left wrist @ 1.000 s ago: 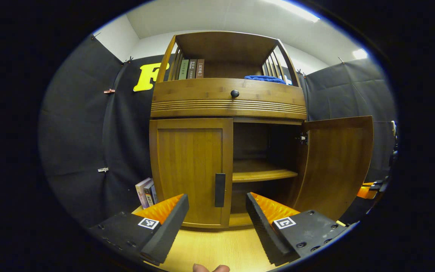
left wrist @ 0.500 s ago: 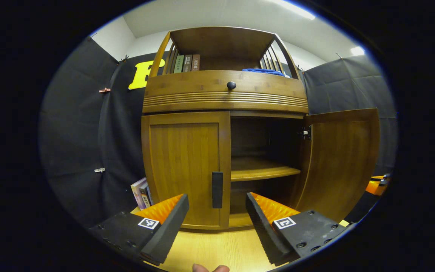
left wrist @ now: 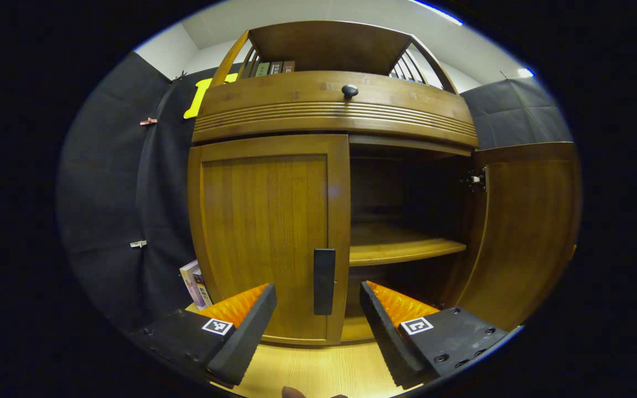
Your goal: Open the right door of the double-door shoe cabinet with the right hand, and open the left door with the left hand.
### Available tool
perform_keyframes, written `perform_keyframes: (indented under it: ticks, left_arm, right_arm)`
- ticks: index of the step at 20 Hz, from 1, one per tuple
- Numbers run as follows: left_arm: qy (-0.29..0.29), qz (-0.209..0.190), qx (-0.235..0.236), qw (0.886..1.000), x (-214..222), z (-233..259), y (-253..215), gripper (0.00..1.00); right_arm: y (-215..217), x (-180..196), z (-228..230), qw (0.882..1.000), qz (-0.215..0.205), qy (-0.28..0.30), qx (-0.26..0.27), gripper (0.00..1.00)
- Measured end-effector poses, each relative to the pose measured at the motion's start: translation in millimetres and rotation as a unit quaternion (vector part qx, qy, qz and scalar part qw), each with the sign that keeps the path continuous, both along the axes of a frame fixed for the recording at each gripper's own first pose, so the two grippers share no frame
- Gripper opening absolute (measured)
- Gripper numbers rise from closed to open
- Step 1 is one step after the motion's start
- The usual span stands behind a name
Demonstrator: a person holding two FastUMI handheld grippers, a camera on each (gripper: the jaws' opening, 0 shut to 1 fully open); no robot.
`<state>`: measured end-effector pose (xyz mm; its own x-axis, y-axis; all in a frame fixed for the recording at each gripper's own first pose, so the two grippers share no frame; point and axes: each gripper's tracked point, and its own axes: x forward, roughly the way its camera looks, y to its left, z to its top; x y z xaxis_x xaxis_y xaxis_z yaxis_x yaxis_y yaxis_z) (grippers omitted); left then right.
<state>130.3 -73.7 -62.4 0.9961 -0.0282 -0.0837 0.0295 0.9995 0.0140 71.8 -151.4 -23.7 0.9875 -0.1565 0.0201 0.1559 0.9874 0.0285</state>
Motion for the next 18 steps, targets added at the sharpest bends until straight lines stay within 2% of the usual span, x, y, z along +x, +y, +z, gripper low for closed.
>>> perform_keyframes:
  ticks: [2, 3, 4, 5, 6, 7, 10, 11, 12, 15, 18]
  left_arm:
    - [0.002, -0.001, 0.012, 1.000, 20, -6, -1, 0.92]
    - [0.005, -0.002, 0.019, 1.000, 29, -9, -2, 0.95]
    - [0.009, -0.004, 0.024, 1.000, 38, -16, -3, 0.94]
    - [0.015, -0.007, 0.027, 0.999, 46, -21, -6, 0.93]
    - [0.020, -0.009, 0.028, 0.999, 55, -29, -9, 0.89]
    - [0.025, -0.008, 0.023, 0.999, 63, -36, -10, 0.86]
    - [0.038, 0.000, -0.002, 0.999, 81, -50, -8, 0.65]
    - [0.040, 0.004, 0.001, 0.999, 87, -52, -7, 0.63]
    - [0.041, 0.008, 0.006, 0.999, 93, -55, -5, 0.61]
    - [0.039, 0.004, 0.002, 0.999, 96, -55, -9, 0.56]
    - [0.038, 0.004, 0.005, 0.999, 103, -56, -12, 0.36]
  right_arm:
    - [3, -4, 1, 1.000, -0.002, 0.000, 0.011, 0.99]
    - [6, -7, 2, 1.000, -0.001, 0.000, 0.014, 0.99]
    - [7, -10, 2, 1.000, -0.002, 0.000, 0.015, 0.94]
    - [9, -11, 3, 1.000, -0.001, 0.000, 0.015, 0.99]
    - [13, -12, 3, 1.000, 0.000, 0.000, 0.013, 0.94]
    - [16, -14, 4, 1.000, 0.002, 0.000, 0.011, 0.94]
    - [23, -17, 6, 1.000, 0.007, -0.001, 0.002, 0.94]
    - [24, -19, 7, 1.000, 0.009, -0.001, -0.001, 0.94]
    - [25, -21, 8, 1.000, 0.010, -0.001, -0.002, 0.99]
    - [29, -22, 7, 1.000, 0.012, 0.001, -0.004, 0.99]
    - [33, -21, 7, 1.000, 0.017, 0.004, -0.006, 0.99]
